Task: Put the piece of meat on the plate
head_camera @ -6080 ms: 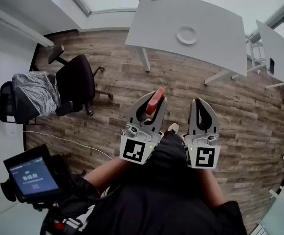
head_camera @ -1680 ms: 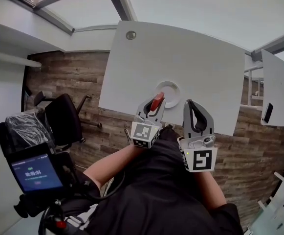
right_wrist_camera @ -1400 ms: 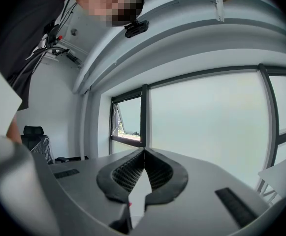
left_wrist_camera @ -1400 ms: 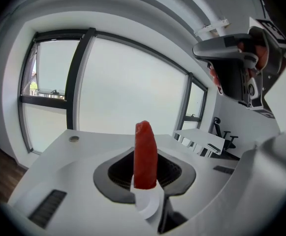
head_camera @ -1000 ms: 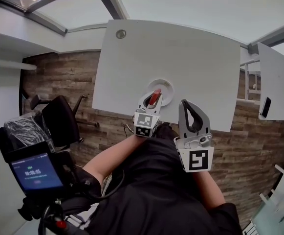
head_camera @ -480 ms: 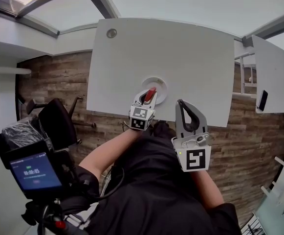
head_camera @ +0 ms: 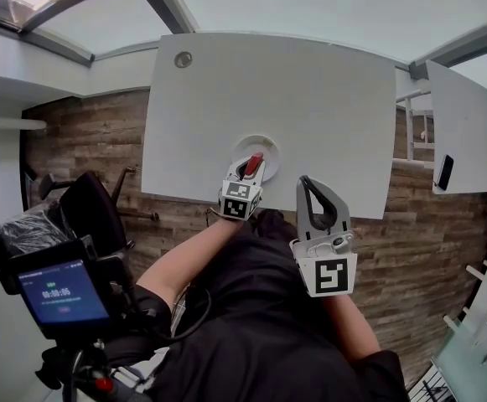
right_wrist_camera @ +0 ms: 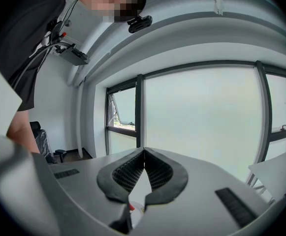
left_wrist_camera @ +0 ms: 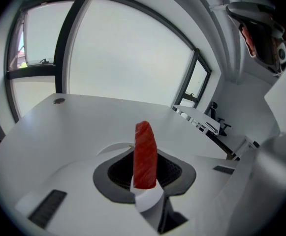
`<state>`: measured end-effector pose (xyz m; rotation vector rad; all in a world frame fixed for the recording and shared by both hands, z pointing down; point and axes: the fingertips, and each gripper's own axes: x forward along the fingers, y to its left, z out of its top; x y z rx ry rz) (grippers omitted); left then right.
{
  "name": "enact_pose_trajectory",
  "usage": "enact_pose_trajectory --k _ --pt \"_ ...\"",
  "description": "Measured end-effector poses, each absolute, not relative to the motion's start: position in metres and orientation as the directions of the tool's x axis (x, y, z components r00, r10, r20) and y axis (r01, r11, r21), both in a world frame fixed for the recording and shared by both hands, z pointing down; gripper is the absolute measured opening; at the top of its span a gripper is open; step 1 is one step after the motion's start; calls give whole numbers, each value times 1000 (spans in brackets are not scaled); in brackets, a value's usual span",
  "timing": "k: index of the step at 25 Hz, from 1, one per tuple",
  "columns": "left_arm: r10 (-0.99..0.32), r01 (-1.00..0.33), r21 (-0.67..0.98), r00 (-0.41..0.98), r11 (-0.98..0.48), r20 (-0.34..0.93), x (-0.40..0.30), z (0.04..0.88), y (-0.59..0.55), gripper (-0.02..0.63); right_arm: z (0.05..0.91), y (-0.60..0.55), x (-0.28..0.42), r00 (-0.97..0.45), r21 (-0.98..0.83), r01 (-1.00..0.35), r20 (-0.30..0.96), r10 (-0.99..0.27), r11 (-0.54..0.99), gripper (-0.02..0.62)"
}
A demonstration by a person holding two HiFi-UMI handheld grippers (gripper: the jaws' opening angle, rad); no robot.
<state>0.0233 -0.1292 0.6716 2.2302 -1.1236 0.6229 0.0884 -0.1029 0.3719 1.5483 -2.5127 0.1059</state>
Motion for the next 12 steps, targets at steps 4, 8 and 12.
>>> enact_pose_trajectory --k 4,8,12 --pt "-524 -811 289 558 -508 643 26 684 -128 94 369 -101 87 -441 35 -890 188 -878 455 6" --pt "-495 -804 281 556 -524 667 22 696 -122 94 369 -99 86 -442 40 -889 188 -877 456 6" --pt "-486 -801 273 554 -533 676 22 702 -118 94 371 -98 85 -441 48 -888 193 -876 458 6"
